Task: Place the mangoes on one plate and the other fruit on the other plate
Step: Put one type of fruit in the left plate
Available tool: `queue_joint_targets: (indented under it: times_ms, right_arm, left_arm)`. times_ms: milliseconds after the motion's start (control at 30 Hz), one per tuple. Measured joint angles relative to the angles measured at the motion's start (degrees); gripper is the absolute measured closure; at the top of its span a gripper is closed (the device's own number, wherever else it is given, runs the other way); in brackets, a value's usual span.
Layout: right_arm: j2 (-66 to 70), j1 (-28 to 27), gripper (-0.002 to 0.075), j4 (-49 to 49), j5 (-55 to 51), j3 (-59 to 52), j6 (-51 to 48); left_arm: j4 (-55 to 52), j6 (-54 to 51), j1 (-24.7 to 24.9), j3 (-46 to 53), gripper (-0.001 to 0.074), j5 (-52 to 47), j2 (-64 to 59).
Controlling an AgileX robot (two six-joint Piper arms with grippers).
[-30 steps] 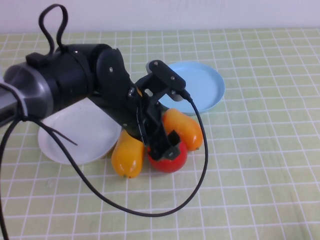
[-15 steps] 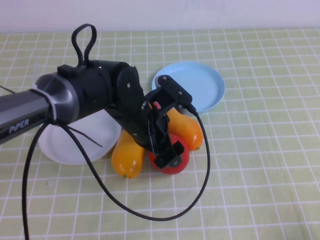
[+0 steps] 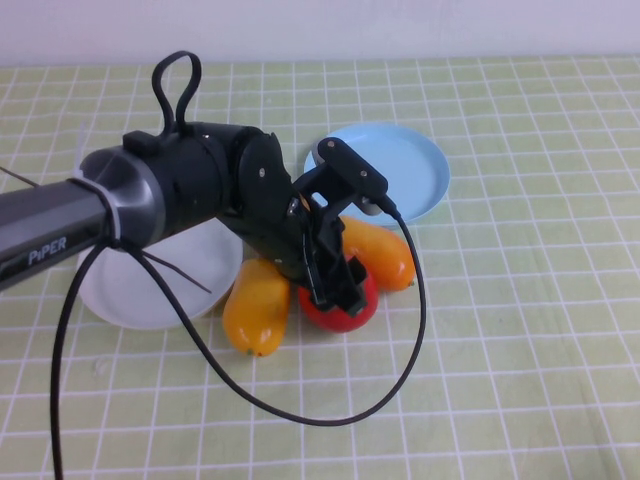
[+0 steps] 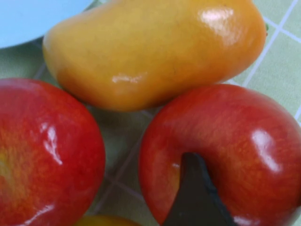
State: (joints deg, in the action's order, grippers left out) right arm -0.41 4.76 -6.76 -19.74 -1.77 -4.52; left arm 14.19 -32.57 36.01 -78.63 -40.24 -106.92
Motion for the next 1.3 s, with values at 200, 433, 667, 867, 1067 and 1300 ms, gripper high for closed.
queue_joint_targets:
  times_ms: [200,433,667,867,1067,1300]
  right_arm:
    - [0.0,0.0,0.0743,0.0,0.0,0.0,0.0]
    - [0.0,0.0,0.0743,0.0,0.0,0.0,0.0]
    - [0.0,0.0,0.0742,0.0,0.0,0.0,0.0]
    - [0.0,0.0,0.0742,0.0,0.0,0.0,0.0]
    - [0.0,0.0,0.0743,0.0,0.0,0.0,0.0]
    - [0.0,0.0,0.0743,0.0,0.0,0.0,0.0]
  left_arm:
    - [0.1,0.0,0.0,0.0,0.0339,-0.1,0.0]
    - [-0.1,0.0,0.0,0.0,0.0340,-1.7,0.7]
    - [-3.5,1.3,0.0,0.0,0.0343,-7.3,7.0]
    - [-10.7,9.2,-3.0,0.0,0.0343,-10.7,14.0]
    - [-14.2,15.6,-15.2,0.0,0.0347,-13.3,12.6]
    - [-14.9,19.0,-23.8,0.0,0.0347,-11.8,6.6]
